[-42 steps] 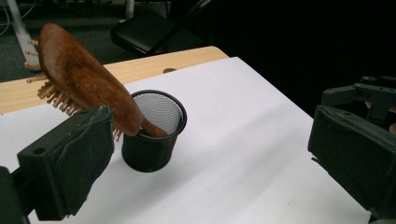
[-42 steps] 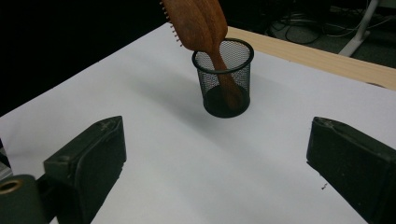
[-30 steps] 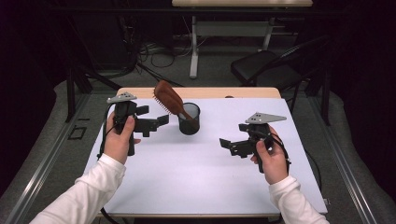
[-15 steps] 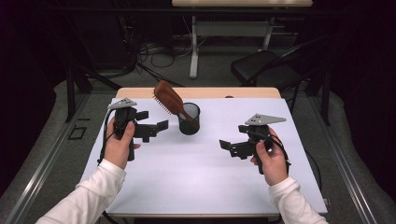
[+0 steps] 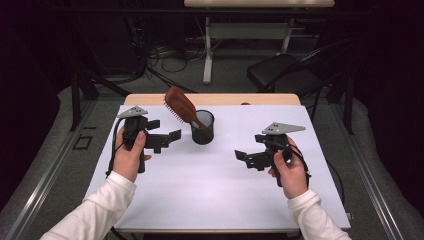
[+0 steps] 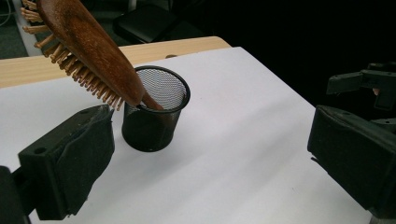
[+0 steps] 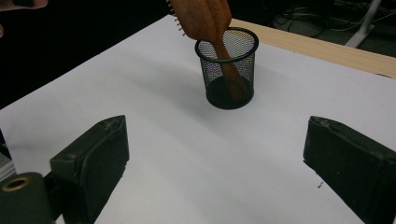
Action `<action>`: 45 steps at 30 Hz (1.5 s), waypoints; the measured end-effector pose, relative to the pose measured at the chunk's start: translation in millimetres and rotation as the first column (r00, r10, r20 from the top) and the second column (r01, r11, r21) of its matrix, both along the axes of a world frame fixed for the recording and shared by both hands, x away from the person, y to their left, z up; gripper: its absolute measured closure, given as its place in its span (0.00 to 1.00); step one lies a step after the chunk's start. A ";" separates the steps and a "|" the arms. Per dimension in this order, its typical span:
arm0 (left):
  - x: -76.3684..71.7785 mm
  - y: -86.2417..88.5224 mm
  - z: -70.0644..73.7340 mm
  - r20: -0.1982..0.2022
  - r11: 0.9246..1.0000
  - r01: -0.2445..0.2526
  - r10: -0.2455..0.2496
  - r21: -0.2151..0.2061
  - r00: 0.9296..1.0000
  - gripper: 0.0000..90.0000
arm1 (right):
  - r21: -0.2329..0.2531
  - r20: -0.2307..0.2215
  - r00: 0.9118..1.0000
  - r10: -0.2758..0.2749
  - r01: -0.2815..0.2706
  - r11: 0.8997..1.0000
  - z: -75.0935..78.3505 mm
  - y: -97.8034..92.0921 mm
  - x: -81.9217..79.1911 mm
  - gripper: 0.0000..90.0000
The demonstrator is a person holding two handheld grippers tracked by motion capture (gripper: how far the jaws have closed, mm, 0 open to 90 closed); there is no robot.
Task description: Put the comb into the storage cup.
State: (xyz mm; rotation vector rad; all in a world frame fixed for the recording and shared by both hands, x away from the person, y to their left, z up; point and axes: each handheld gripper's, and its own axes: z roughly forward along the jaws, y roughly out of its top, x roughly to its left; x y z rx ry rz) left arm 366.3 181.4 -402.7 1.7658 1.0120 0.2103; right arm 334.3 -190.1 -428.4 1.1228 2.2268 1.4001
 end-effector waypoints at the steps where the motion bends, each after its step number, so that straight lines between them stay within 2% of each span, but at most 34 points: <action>1: -0.1 -0.2 0.0 0.000 1.000 0.001 -0.001 0.000 1.000 0.01 | 0.001 0.000 1.000 0.000 0.000 1.000 0.1 0.0 0.0 0.07; 15: -5.0 0.5 -6.6 0.006 1.000 0.007 -0.007 0.001 1.000 0.01 | 0.000 0.000 1.000 0.001 -0.001 1.000 0.0 1.0 -0.2 0.08; 31: -18.5 11.1 -17.8 0.029 0.999 -0.003 0.004 -0.048 1.000 0.01 | 0.003 0.009 1.000 0.001 -0.001 1.000 -4.4 1.0 -0.6 0.08; 36: -22.5 12.5 -21.8 0.042 0.999 0.002 0.000 -0.036 0.999 0.01 | 0.009 0.013 1.000 0.000 0.000 1.000 -8.5 0.0 -2.2 0.08; 45: -27.2 6.6 -33.6 0.070 0.999 0.016 -0.018 0.033 0.997 0.01 | 0.018 0.017 1.000 -0.006 0.006 1.000 -17.5 -4.3 -6.1 0.08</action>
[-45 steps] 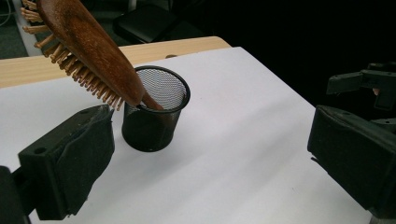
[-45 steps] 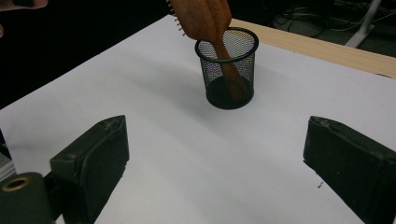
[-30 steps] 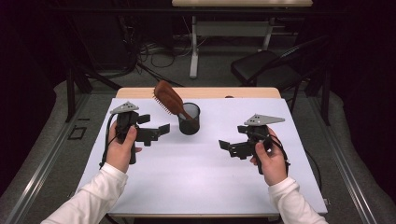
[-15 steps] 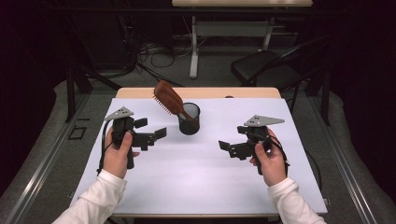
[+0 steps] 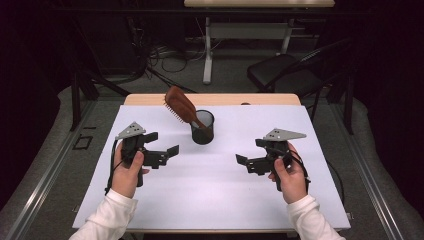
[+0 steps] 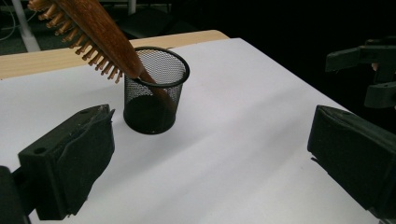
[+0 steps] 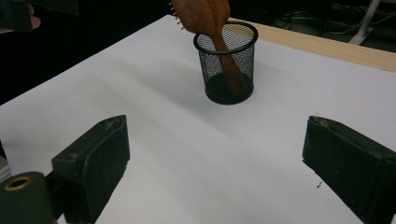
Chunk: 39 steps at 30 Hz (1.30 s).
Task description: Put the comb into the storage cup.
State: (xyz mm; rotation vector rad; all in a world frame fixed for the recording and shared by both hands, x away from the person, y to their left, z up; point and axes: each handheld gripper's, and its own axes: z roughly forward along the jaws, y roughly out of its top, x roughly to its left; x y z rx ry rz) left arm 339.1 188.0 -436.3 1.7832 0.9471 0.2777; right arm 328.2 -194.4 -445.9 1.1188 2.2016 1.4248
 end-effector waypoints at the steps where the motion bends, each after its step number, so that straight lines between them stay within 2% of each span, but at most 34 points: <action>1: -0.6 -0.8 -1.0 0.006 1.000 0.002 -0.002 0.006 1.000 0.01 | 0.000 0.000 1.000 0.000 0.000 1.000 -0.4 -0.4 -0.4 0.08; 10: -5.7 -2.7 -9.3 0.024 0.999 0.004 -0.005 0.038 1.000 0.01 | 0.007 0.011 1.000 -0.014 0.014 1.000 -6.0 -6.2 -5.6 0.08; 15: -8.5 0.5 -16.3 0.021 1.000 -0.003 0.003 0.023 1.000 0.01 | 0.005 0.021 0.999 -0.026 0.026 1.000 -11.3 -9.4 -8.6 0.08; 24: -12.8 10.4 -32.7 0.001 0.999 -0.044 0.044 -0.007 0.999 0.01 | 0.006 0.009 0.998 -0.054 0.054 0.999 -20.4 -16.7 -12.4 0.08; 39: -16.4 23.1 -54.9 -0.009 0.995 -0.098 0.098 0.004 0.995 0.01 | -0.006 0.003 0.996 -0.094 0.094 0.996 -34.2 -27.0 -17.8 0.08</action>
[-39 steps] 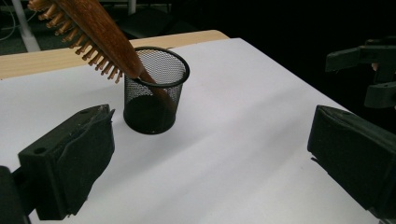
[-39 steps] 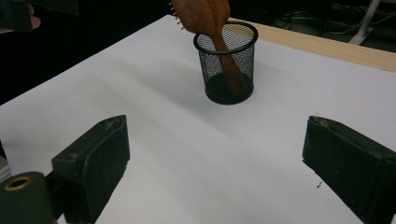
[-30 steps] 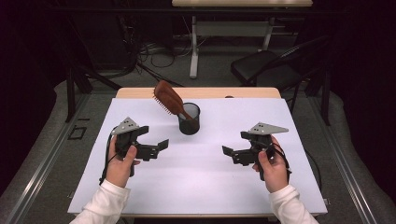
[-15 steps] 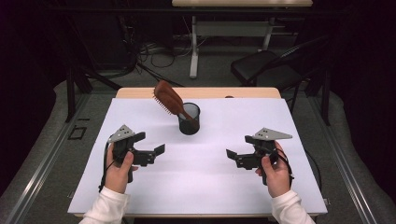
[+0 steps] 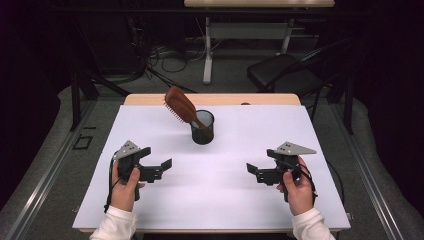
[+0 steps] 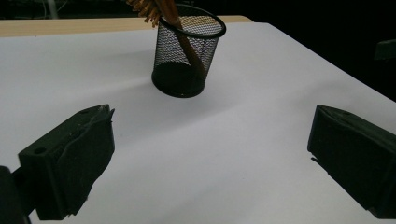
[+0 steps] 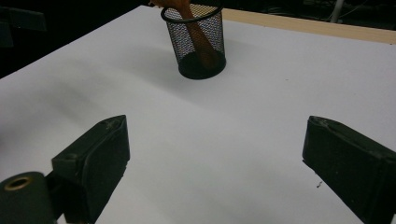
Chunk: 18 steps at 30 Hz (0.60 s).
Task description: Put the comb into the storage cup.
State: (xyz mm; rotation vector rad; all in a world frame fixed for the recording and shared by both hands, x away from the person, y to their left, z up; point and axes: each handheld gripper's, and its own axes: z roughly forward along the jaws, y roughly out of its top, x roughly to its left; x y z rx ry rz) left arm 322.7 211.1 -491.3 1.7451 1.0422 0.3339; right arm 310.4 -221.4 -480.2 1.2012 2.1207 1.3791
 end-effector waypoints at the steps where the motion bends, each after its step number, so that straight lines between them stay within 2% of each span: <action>1: -0.4 0.3 -1.1 0.001 1.000 -0.006 0.006 0.000 1.000 0.01 | -0.004 0.008 1.000 -0.002 0.002 1.000 -0.9 -0.2 -0.3 0.08; 5: -1.0 2.7 -5.9 -0.004 1.000 -0.014 0.014 0.001 1.000 0.01 | -0.021 0.012 1.000 -0.007 0.007 1.000 -5.2 -1.5 -1.4 0.08; 18: -4.4 10.5 -19.0 -0.005 0.999 -0.050 0.050 -0.016 0.999 0.01 | 0.020 -0.010 0.999 -0.048 0.048 0.999 -18.5 -15.9 -2.8 0.09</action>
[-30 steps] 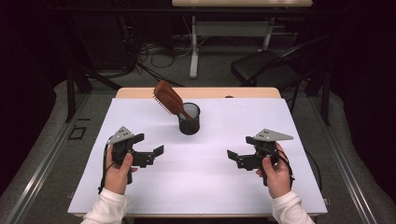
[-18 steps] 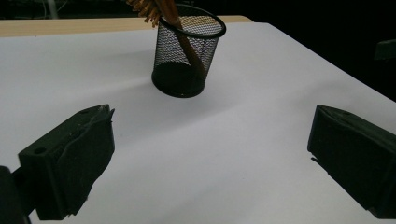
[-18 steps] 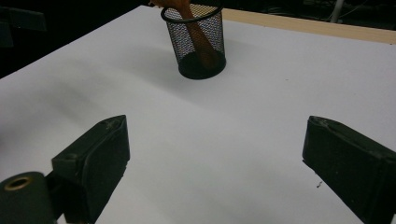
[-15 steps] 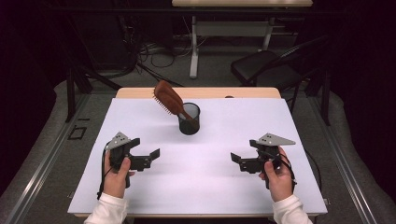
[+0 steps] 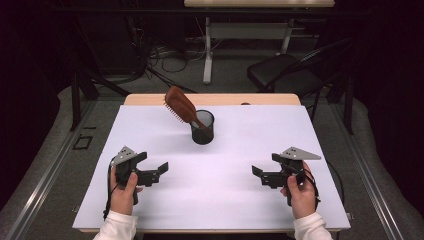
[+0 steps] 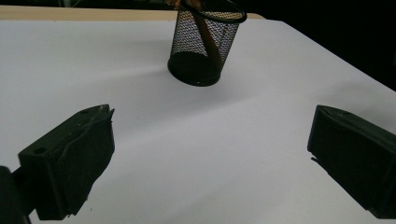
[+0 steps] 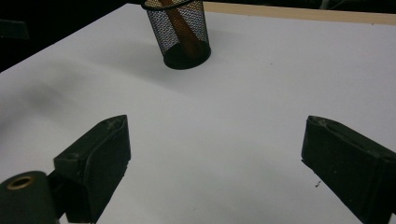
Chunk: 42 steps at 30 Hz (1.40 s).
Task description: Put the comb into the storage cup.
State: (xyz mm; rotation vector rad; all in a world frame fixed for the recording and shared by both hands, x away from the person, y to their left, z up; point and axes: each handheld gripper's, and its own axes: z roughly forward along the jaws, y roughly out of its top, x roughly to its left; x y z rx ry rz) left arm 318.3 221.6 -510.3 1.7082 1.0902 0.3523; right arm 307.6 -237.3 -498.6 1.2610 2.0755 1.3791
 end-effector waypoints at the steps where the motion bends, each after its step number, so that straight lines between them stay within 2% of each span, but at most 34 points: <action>1: -0.2 0.7 -0.5 0.004 1.000 -0.002 0.002 -0.002 1.000 0.01 | 0.002 -0.002 1.000 -0.005 0.005 1.000 -0.5 -1.1 -0.2 0.09; 6: -2.5 4.1 -4.0 0.019 0.999 -0.016 0.017 -0.030 1.000 0.01 | 0.009 -0.006 0.999 -0.034 0.034 0.999 -5.5 -9.3 0.2 0.09; 14: -4.4 8.7 -6.9 0.040 0.999 -0.024 0.025 -0.031 0.999 0.01 | 0.017 -0.004 0.998 -0.065 0.065 0.998 -11.0 -17.2 -0.2 0.09; 24: -4.4 16.0 -12.4 0.036 0.998 -0.046 0.047 -0.039 0.998 0.01 | 0.009 -0.001 0.996 -0.088 0.088 0.996 -16.9 -23.3 0.6 0.09; 30: -4.0 15.2 -15.5 0.033 0.999 -0.048 0.048 -0.023 0.998 0.01 | 0.007 0.008 0.996 -0.090 0.090 0.996 -19.7 -24.5 0.2 0.09; 36: -4.4 14.9 -16.5 0.047 0.999 -0.045 0.045 0.003 0.998 0.01 | 0.003 0.018 0.996 -0.091 0.091 0.996 -21.7 -24.7 -1.8 0.09; 42: -4.3 16.9 -18.3 0.048 0.998 -0.058 0.058 0.003 0.997 0.01 | 0.000 0.022 0.996 -0.083 0.083 0.997 -24.4 -22.8 -2.4 0.09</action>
